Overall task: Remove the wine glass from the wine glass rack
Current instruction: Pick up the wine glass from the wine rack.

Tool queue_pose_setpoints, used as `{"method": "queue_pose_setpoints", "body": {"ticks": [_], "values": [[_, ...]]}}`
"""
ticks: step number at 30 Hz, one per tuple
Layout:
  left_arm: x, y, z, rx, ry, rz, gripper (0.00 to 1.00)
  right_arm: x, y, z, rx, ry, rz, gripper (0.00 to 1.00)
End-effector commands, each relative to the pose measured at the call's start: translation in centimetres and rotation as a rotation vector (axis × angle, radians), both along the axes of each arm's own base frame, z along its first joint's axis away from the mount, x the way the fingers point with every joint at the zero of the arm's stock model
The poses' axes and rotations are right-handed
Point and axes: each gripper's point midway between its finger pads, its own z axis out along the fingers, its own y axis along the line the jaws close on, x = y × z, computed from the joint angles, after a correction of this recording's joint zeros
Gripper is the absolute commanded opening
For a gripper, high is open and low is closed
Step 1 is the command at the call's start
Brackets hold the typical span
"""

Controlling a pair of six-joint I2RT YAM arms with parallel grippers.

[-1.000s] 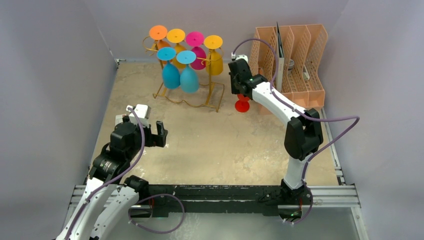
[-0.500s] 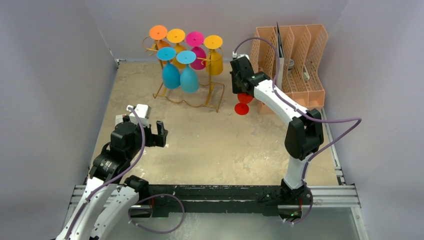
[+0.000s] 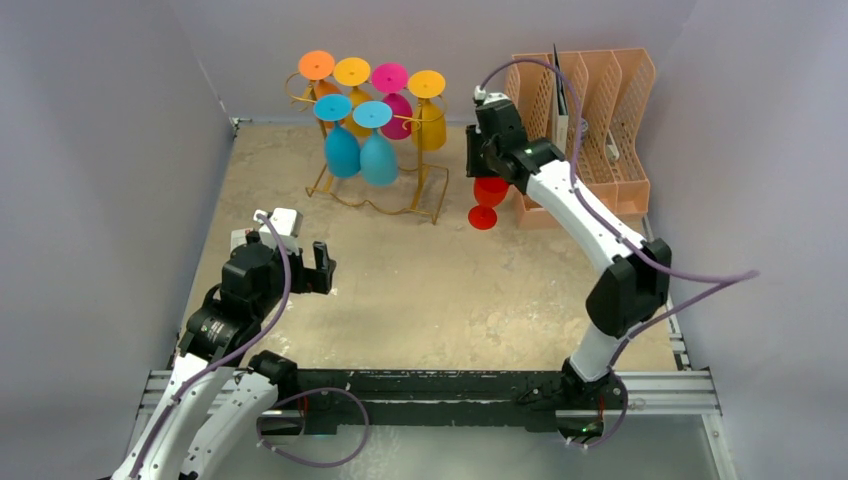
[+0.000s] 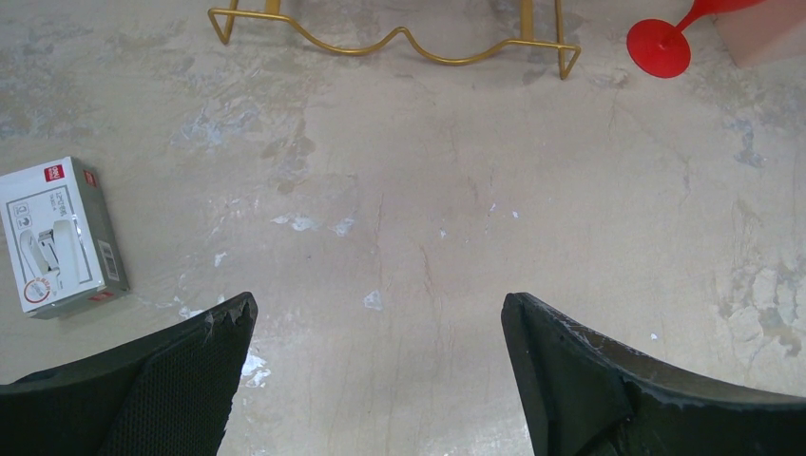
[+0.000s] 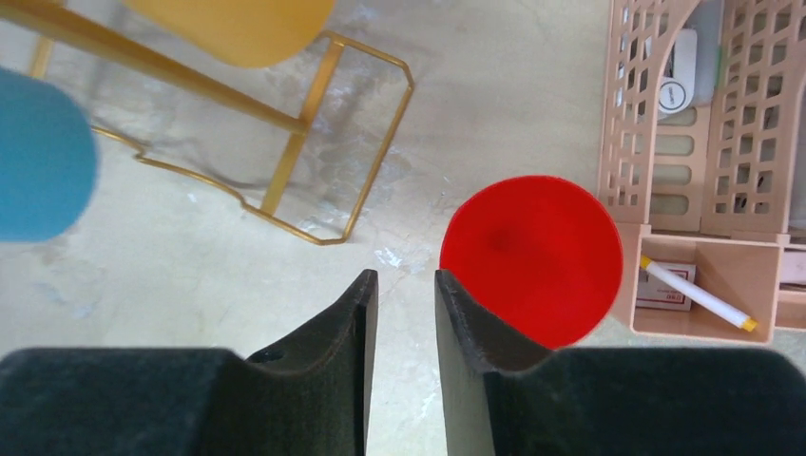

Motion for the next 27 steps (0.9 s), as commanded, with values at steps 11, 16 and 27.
{"method": "queue_pose_setpoints", "body": {"ticks": [11, 16, 27], "values": [[0.3, 0.0, 1.7, -0.017, -0.031, 0.008, 0.99, -6.6, 4.3, 9.7, 0.579, -0.088, 0.092, 0.48], [0.2, -0.1, 1.7, -0.019, -0.029, 0.004, 0.99, -8.9, 7.6, 13.4, 0.742, -0.094, 0.25, 0.49], [0.2, 0.0, 1.7, -0.019, -0.029, 0.008, 0.99, -11.8, 16.3, 17.8, 0.698, -0.13, 0.483, 0.52]]}}
